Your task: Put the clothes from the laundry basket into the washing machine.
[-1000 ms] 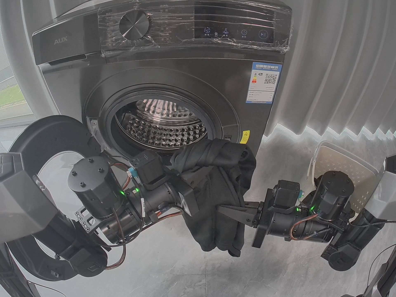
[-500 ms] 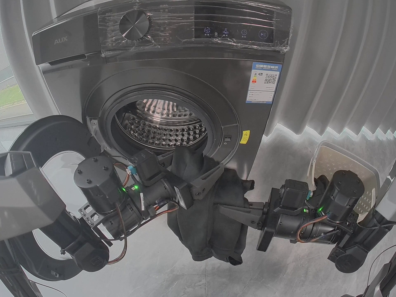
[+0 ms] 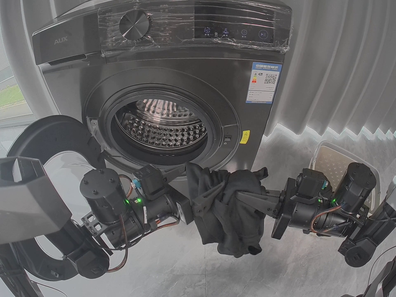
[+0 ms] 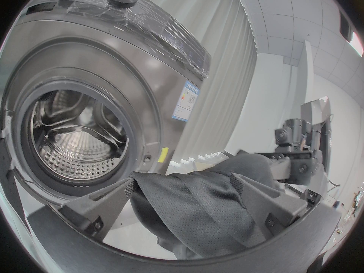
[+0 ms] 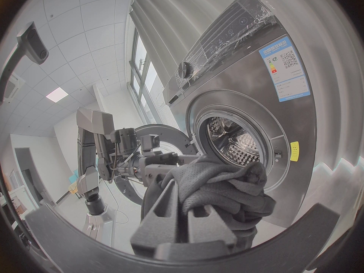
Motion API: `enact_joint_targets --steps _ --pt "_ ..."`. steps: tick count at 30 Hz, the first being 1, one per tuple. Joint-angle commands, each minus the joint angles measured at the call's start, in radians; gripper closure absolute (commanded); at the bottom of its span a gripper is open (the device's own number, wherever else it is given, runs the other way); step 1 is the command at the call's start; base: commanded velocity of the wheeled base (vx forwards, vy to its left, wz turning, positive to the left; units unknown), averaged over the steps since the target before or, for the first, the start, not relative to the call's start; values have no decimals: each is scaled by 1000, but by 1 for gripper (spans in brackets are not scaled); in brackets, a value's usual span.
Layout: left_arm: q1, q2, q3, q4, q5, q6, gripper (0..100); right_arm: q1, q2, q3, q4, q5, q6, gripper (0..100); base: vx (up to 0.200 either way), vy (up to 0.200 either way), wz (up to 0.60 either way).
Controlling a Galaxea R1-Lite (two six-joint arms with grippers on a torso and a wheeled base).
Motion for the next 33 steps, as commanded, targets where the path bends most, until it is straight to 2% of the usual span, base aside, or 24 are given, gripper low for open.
enact_joint_targets --steps 1,6,7,9,12,15,19,22,27,32,33 --pt "-21 -11 39 -1 -31 4 0 0 -7 -6 -1 0 1 100 0 0 0" --pt "-21 -25 100 -1 -107 21 0 2 -16 -8 -1 1 9 100 0 0 0" --pt "-19 -28 111 -1 -134 40 0 6 -27 -8 1 1 19 100 0 0 0" --pt "-19 -26 116 -1 -156 66 0 9 -31 -9 1 1 32 100 0 0 0" --pt "-22 -19 111 -1 -183 101 0 15 -37 -13 1 3 39 100 0 0 0" --pt "-21 -17 112 -1 -206 112 0 17 -41 -16 1 1 39 100 0 0 0" --pt "34 -8 108 -1 -212 141 0 14 -61 -9 1 1 41 100 0 0 0" --pt "57 -8 100 -1 -214 142 0 17 -70 -9 1 0 41 100 0 0 0" --pt "57 0 86 -1 -217 142 0 20 -67 -13 1 0 41 100 0 0 0" --pt "62 12 85 -1 -249 142 0 20 -67 -16 1 -2 41 100 0 0 0" --pt "82 15 85 -1 -265 141 0 20 -67 -16 1 -2 41 100 0 0 0"
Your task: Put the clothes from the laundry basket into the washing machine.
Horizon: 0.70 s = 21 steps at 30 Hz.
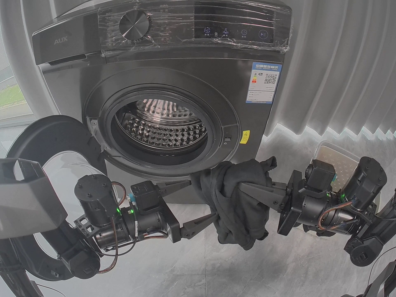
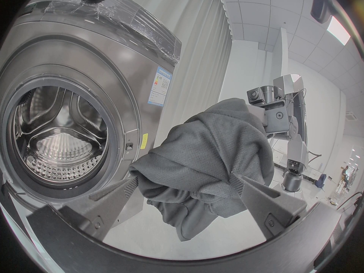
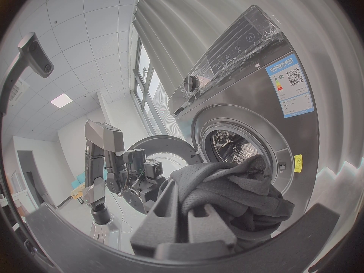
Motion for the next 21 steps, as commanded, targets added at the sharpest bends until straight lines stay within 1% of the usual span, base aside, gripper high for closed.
enact_joint_targets --steps 1,2,4,5,7,8,10,11,13,16,21 --pt "37 15 -1 0 -30 -2 0 -1 -2 -3 0 0 0 100 0 0 0" --pt "51 15 -1 0 -55 -3 0 -1 -2 -3 0 0 0 100 0 0 0" --pt "71 14 5 0 -124 -5 0 -1 -3 0 0 1 7 100 0 0 0" --pt "72 14 5 0 -130 -5 0 -1 -3 0 0 1 9 100 0 0 0" --pt "105 12 14 0 -240 -5 0 -1 -5 1 0 3 17 100 0 0 0" --pt "115 14 16 0 -269 -5 0 -1 -5 1 0 3 17 100 0 0 0" --pt "135 17 16 0 -306 -5 0 -1 -6 3 0 3 17 100 0 0 0" --pt "148 23 16 0 -320 -5 0 0 -6 3 0 3 18 100 0 0 0" --pt "163 40 11 0 -328 0 0 0 -6 4 0 3 21 100 0 0 0" --pt "178 49 13 0 -328 1 0 0 -5 4 0 3 20 100 0 0 0" --pt "174 70 -10 0 -322 3 0 19 0 1 0 1 18 100 0 0 0"
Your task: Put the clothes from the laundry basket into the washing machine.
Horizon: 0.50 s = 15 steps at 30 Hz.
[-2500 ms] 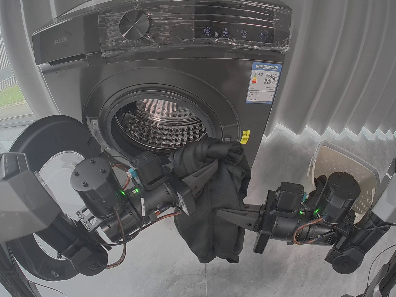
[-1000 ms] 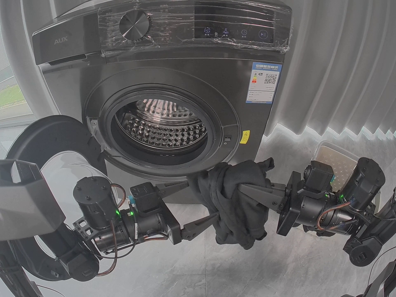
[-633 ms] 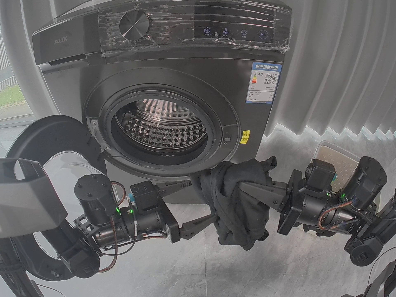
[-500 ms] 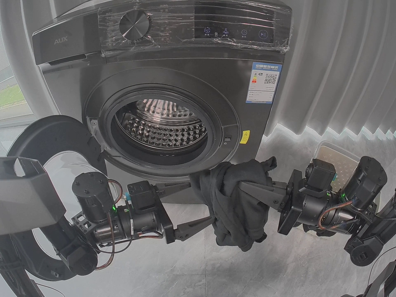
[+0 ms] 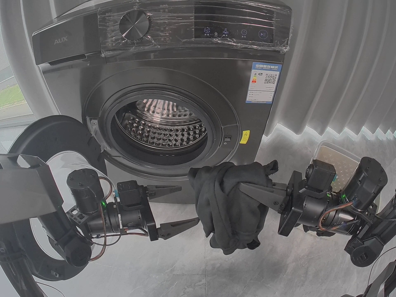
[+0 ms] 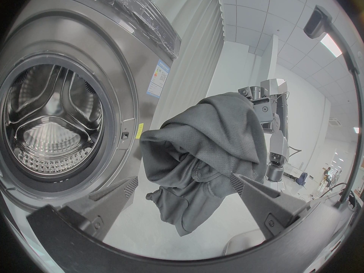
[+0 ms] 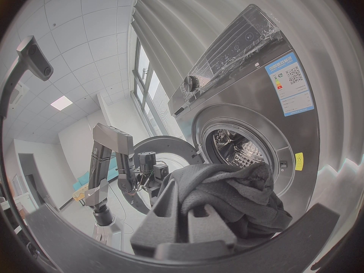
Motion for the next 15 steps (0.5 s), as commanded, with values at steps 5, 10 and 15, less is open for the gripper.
enact_joint_targets --steps 5,10,15 --pt "-36 34 -25 0 0 -3 0 31 9 -13 -1 -19 0 100 0 0 0" --pt "-89 38 -33 0 -25 -1 0 31 27 -22 -1 -31 1 100 0 0 0" --pt "-148 55 -79 0 -28 -13 0 31 53 -30 -2 -40 3 100 0 0 0"
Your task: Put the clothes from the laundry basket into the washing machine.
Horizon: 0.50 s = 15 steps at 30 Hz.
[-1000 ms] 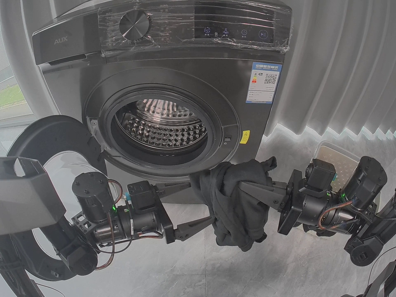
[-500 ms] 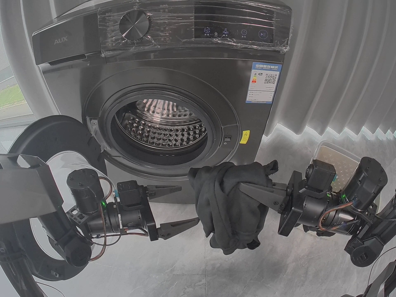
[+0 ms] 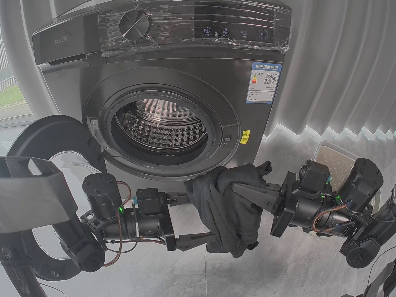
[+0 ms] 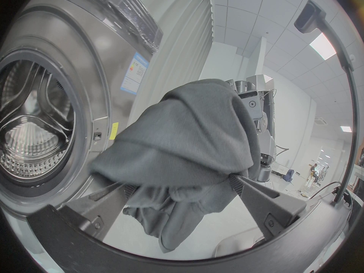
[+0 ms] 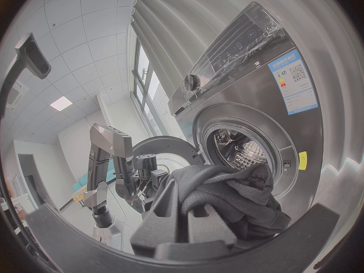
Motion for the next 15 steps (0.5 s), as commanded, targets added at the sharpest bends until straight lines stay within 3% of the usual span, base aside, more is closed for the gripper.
enact_joint_targets --steps 1,3,8,15 --pt "-40 19 -30 -1 0 -6 0 1 30 -7 -1 -6 1 100 0 0 0" --pt "-60 28 -60 -1 1 -10 0 1 42 -16 -1 -43 9 100 0 0 0" --pt "-77 50 -86 -1 10 -20 0 7 44 -21 -1 -57 16 100 0 0 0" --pt "-91 119 -141 -1 112 -17 0 44 35 -42 -1 -105 46 100 0 0 0"
